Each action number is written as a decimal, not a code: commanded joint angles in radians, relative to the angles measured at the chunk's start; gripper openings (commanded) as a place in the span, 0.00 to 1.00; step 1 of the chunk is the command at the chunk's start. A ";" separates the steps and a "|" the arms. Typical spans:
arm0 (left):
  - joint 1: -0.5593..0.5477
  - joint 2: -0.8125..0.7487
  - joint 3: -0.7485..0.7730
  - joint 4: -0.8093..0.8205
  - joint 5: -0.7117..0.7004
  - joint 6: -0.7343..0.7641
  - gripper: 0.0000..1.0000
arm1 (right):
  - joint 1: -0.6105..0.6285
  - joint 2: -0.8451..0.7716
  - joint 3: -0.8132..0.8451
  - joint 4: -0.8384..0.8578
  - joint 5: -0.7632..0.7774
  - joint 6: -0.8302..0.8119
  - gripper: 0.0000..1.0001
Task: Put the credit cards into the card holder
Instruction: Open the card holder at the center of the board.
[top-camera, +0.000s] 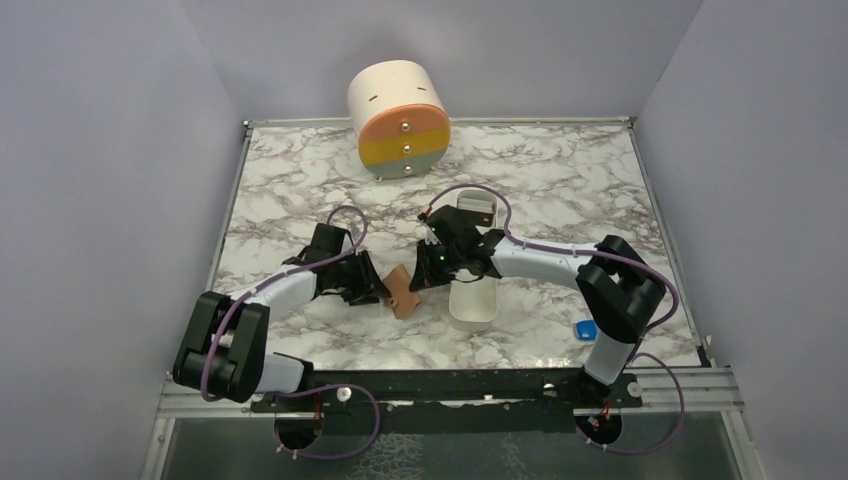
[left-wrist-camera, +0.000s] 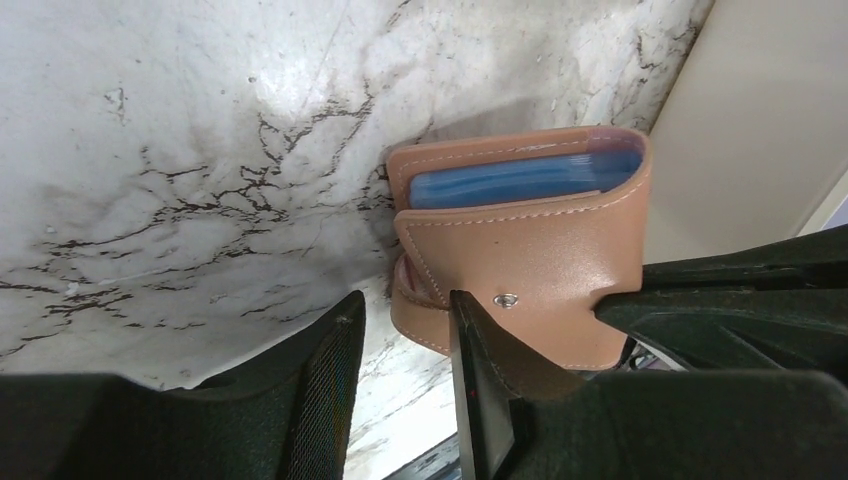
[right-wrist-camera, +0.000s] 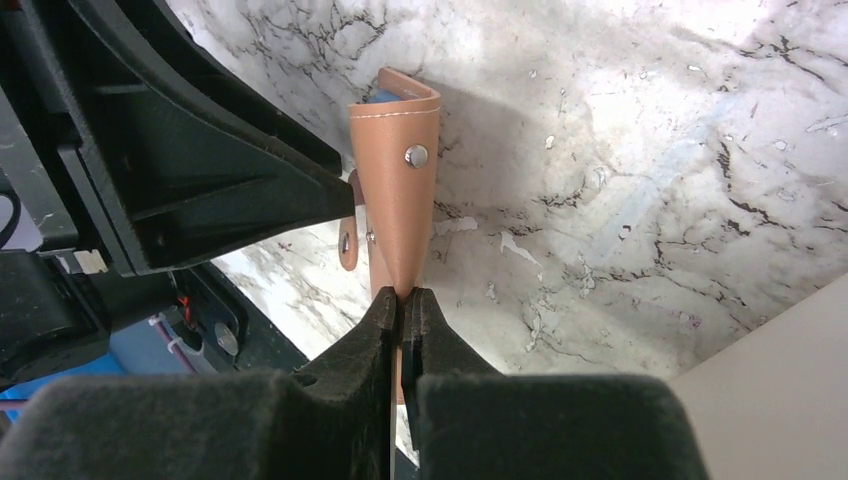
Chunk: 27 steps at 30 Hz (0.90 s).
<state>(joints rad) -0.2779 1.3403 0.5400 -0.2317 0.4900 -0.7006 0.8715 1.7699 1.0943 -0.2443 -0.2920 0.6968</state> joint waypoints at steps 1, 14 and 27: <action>0.000 0.016 -0.031 0.023 0.025 -0.027 0.39 | 0.009 0.020 -0.008 0.039 0.066 0.005 0.01; -0.020 -0.163 -0.032 -0.004 0.018 -0.064 0.59 | 0.008 0.034 -0.015 0.046 0.093 0.007 0.01; -0.081 -0.037 -0.012 -0.020 -0.083 -0.003 0.63 | 0.009 0.037 -0.006 0.054 0.079 0.004 0.01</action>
<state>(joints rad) -0.3439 1.2671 0.5137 -0.2584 0.4389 -0.7376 0.8719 1.7889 1.0832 -0.2306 -0.2325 0.7033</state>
